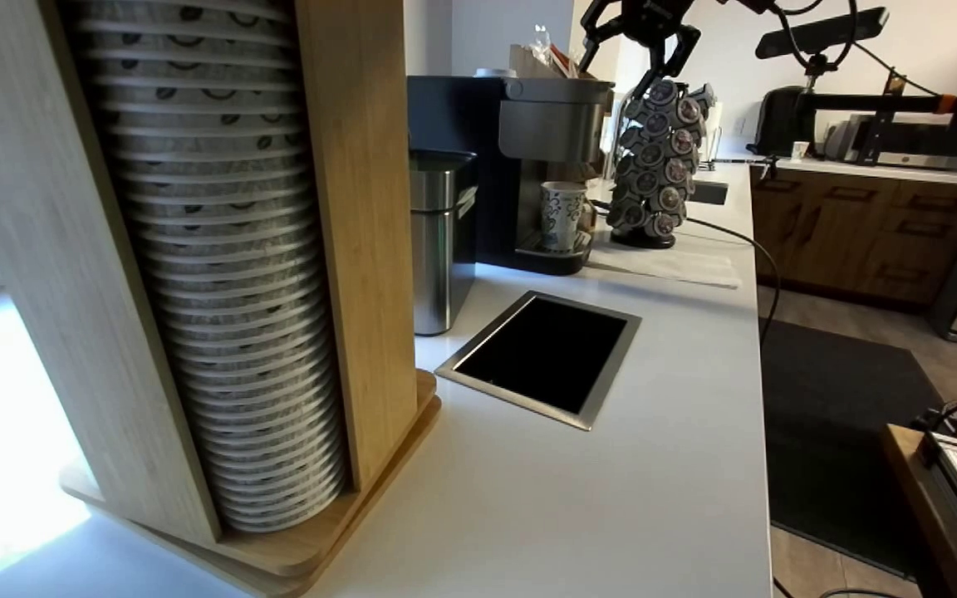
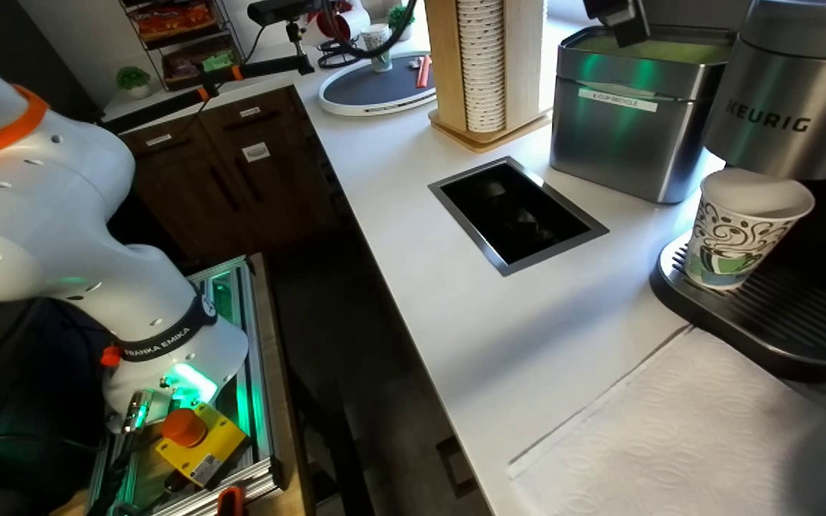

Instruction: Take the small white container out of the coffee maker and place it in the recycling bin

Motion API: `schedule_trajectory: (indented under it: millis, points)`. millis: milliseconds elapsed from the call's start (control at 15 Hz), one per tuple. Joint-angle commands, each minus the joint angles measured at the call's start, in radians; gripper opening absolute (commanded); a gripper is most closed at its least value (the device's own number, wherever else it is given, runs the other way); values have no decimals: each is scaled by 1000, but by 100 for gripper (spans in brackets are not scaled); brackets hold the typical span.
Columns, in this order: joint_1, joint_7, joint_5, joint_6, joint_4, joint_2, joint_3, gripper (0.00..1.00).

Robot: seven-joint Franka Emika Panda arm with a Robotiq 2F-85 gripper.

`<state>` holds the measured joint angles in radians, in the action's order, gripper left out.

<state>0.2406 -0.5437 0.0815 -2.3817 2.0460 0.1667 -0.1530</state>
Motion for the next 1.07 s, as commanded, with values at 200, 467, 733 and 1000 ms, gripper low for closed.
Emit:
schedule_trajectory:
  millis: [200, 467, 733, 1000]
  points:
    - [21, -86, 108, -122, -117, -114, -63, 100]
    - [16, -57, 219, -147, -166, -169, -81, 100]
    - [21, -64, 260, -138, -198, -209, -90, 100]
    - [19, -43, 318, -150, -203, -217, -92, 100]
